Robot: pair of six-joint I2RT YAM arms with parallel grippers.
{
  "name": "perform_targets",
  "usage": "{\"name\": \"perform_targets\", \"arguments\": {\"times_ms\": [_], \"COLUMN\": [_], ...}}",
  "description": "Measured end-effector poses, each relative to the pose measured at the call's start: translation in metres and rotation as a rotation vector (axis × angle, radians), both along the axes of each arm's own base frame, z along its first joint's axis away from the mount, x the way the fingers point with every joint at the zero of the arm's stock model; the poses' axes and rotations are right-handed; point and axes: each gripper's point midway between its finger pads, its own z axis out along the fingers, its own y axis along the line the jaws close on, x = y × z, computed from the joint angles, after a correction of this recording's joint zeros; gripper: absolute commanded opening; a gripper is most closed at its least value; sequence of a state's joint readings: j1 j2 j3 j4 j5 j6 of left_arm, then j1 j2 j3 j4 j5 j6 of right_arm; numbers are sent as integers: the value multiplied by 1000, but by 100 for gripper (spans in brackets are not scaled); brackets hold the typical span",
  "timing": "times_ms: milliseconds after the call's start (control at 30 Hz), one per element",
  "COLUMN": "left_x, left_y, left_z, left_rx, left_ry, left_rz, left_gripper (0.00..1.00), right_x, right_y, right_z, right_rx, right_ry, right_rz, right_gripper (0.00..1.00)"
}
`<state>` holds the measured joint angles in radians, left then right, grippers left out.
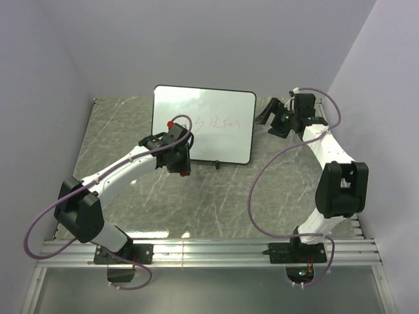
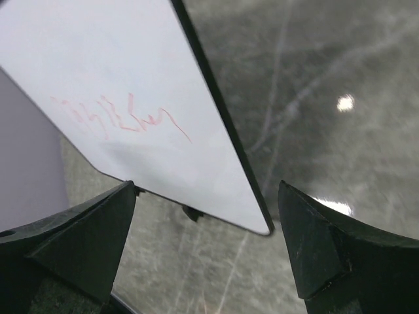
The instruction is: Erase the whiteboard
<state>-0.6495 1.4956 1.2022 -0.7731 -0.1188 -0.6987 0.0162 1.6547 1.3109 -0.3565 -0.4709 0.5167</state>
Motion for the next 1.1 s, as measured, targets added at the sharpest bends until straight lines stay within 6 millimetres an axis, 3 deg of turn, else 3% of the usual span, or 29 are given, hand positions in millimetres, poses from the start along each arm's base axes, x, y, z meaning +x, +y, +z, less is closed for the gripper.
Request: {"name": "perform_targets", "arguments": {"times_ms": [167, 400, 533, 767, 933, 1100], "left_x": [12, 2, -7, -6, -1, 7], "left_y": [-10, -10, -3, -5, -10, -15], "left_z": [20, 6, -8, -12, -22, -28], "left_rx": [-31, -32, -4, 3, 20, 28], "left_ry": [-51, -19, 15, 18, 45, 56], "left_rz": [-27, -69, -92, -114, -130, -130], "left_gripper": [0, 0, 0, 0, 0, 0], "right_x": [26, 71, 78, 95, 96, 94], "right_y": [14, 21, 20, 24, 29, 34], "right_z": [10, 8, -10, -33, -28, -21], "right_rx": [79, 113, 111, 123, 150, 179], "right_ry": [-93, -172, -151, -121, -143, -159], "right_rz": [49, 77, 74, 87, 114, 149], "right_gripper": [95, 91, 92, 90, 87, 75]}}
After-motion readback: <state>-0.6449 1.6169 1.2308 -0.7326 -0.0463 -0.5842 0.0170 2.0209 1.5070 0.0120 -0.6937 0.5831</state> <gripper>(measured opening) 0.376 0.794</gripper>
